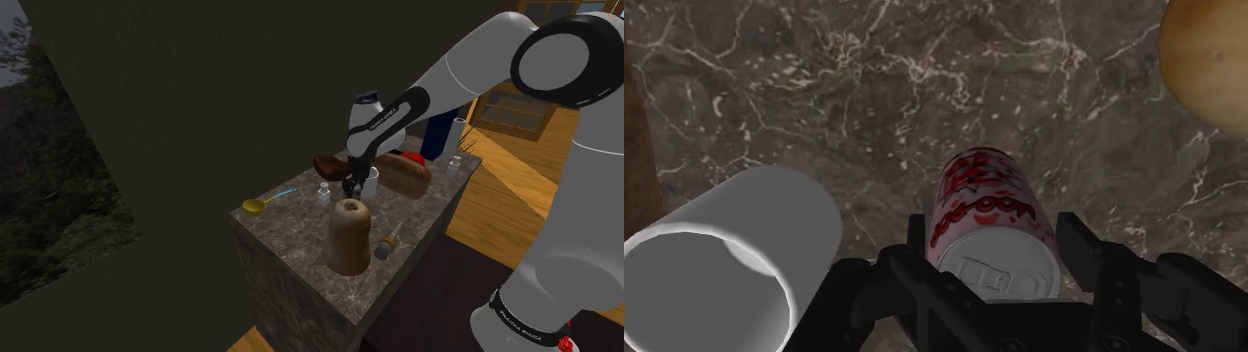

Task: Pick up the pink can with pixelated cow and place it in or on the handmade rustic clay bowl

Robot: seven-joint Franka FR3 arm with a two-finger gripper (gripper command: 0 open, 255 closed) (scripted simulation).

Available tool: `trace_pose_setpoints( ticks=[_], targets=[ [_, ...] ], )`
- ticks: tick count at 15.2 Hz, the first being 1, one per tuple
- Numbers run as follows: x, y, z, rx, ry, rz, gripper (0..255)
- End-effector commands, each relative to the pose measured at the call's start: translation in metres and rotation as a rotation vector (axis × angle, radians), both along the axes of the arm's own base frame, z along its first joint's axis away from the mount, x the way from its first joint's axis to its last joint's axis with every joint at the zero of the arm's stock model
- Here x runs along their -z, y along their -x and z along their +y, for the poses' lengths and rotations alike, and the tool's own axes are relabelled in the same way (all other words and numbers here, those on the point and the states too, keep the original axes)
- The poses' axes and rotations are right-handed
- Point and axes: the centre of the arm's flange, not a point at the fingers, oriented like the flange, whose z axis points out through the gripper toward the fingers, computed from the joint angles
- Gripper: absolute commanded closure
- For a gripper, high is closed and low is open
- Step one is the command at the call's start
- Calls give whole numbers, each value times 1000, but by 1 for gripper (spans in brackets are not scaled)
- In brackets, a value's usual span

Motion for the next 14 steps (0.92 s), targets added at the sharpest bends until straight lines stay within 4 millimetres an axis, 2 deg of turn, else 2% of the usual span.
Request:
trace_pose_setpoints(
  ticks=[1,14],
  targets=[
    [-9,-1,0,0,0,0,255],
    [-78,-1,0,0,0,0,255]
  ],
)
